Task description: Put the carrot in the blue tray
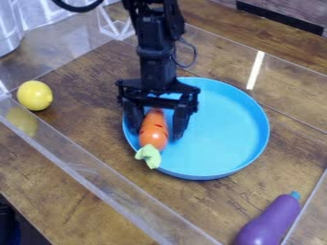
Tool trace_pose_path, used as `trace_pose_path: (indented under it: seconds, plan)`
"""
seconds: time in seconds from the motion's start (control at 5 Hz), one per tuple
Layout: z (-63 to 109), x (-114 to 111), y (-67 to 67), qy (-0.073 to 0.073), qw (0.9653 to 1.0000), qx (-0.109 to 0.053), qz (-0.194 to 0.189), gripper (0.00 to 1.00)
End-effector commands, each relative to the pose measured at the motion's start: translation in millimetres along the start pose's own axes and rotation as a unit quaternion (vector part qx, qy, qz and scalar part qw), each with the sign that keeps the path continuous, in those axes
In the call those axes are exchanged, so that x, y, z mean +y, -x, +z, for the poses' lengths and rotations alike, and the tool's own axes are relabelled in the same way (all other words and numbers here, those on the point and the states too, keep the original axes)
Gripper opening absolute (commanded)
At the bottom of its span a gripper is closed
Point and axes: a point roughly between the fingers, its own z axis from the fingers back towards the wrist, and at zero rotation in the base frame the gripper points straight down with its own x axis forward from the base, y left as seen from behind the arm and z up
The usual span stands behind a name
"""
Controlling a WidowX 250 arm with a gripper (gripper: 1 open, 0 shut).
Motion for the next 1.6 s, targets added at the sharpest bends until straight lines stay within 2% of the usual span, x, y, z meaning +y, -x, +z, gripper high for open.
trace_pose_path:
  seconds: [0.0,0.2,0.4,0.6,1.0,1.4]
  plan:
    - [52.2,1,-14.5,0.021,0.9981,-0.057,0.007,1.0]
    - [94.0,-1,-16.4,0.048,0.9956,-0.08,0.009,1.0]
    - [120.7,-5,-14.4,0.044,0.9947,-0.092,-0.008,1.0]
    - [107.3,-7,-13.2,0.036,0.9944,-0.094,-0.031,1.0]
    - [85.4,-7,-12.4,0.025,0.9943,-0.091,-0.05,1.0]
    - [70.7,-10,-9.7,0.011,0.9925,-0.096,-0.075,1.0]
